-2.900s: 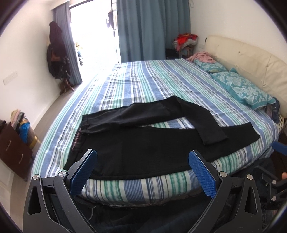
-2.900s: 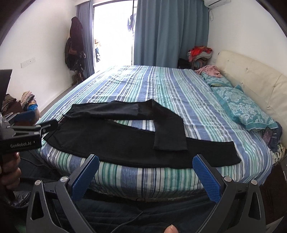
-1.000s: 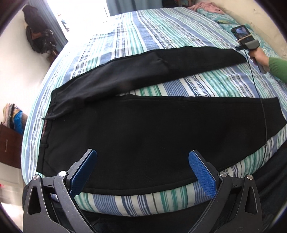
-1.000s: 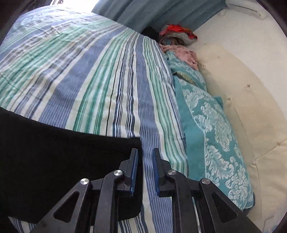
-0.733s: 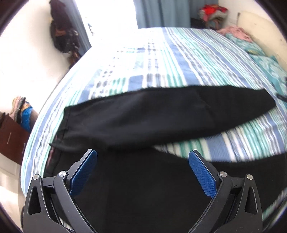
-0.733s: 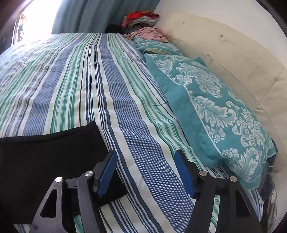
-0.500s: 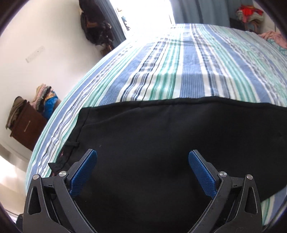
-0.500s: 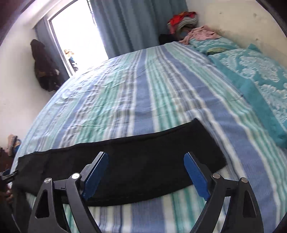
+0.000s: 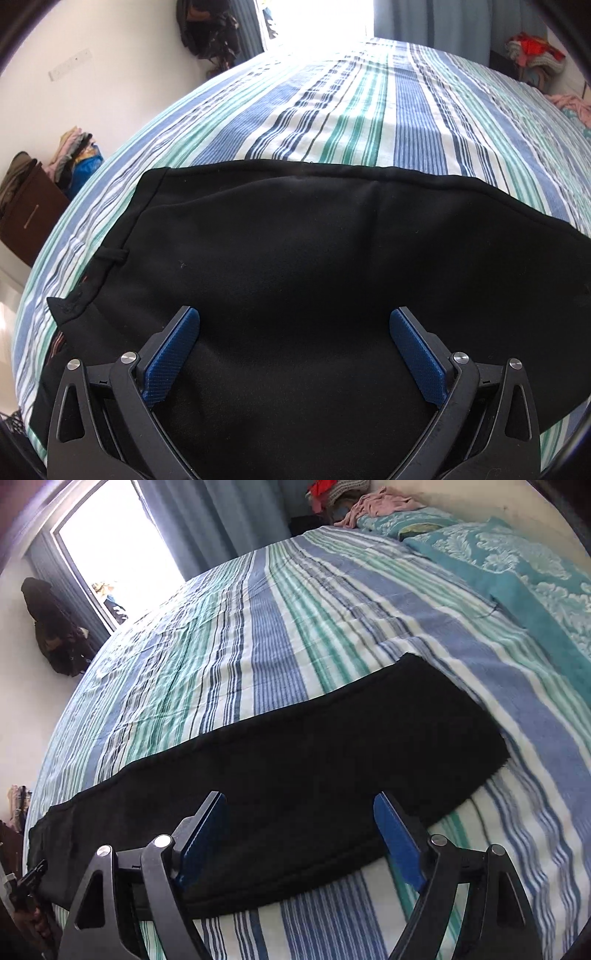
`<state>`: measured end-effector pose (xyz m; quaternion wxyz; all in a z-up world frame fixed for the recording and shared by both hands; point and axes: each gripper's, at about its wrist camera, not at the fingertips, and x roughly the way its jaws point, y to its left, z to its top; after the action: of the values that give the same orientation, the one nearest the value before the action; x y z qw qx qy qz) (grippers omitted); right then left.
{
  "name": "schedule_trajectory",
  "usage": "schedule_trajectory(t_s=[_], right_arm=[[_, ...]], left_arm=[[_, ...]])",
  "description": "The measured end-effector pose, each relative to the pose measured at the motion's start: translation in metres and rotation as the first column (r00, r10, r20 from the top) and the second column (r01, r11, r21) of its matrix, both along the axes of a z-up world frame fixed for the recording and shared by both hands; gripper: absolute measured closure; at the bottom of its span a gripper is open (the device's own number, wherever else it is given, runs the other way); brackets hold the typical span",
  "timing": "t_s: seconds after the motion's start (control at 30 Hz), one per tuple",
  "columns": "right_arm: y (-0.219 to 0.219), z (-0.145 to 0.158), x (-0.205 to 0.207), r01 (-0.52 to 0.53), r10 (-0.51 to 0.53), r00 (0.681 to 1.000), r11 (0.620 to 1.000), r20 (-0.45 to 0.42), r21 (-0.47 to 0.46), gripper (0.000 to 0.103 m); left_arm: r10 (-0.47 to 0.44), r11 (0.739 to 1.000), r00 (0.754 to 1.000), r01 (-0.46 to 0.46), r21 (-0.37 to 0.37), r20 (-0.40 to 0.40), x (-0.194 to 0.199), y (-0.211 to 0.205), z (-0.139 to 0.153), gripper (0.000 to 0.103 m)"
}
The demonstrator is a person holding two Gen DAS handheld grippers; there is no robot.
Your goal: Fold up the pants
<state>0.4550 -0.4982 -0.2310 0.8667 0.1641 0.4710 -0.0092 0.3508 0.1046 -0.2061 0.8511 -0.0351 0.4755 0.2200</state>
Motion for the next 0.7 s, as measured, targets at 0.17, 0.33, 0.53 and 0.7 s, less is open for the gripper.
schedule_trajectory(t_s=[0.17,0.33,0.53,0.7], right_arm=[[0.007,0.060,-0.089,-0.037,0.032,0.996,0.998,0.086,0.054,0.015],[0.063,0.061,-0.205,-0.136,0.131,0.990,0.986,0.056,0.095,0.010],[0.059,0.014,-0.289,0.011,-0.008,0.998,0.999,-0.068,0.037,0.010],[0.031,0.024,-0.296,0.106,-0.106,0.994,0.992,0.005,-0.068,0.010]], left_arm=[[-0.107,0.994,0.991,0.108,-0.005,0.084,-0.054,-0.037,0.041,0.001],[-0.339,0.937,0.939,0.342,-0.066,0.053,-0.131,-0.108,0.042,0.001],[-0.372,0.924,0.928,0.367,-0.107,-0.022,-0.164,-0.141,0.006,0.000],[-0.377,0.922,0.926,0.373,-0.101,-0.019,-0.167,-0.141,0.002,0.000]])
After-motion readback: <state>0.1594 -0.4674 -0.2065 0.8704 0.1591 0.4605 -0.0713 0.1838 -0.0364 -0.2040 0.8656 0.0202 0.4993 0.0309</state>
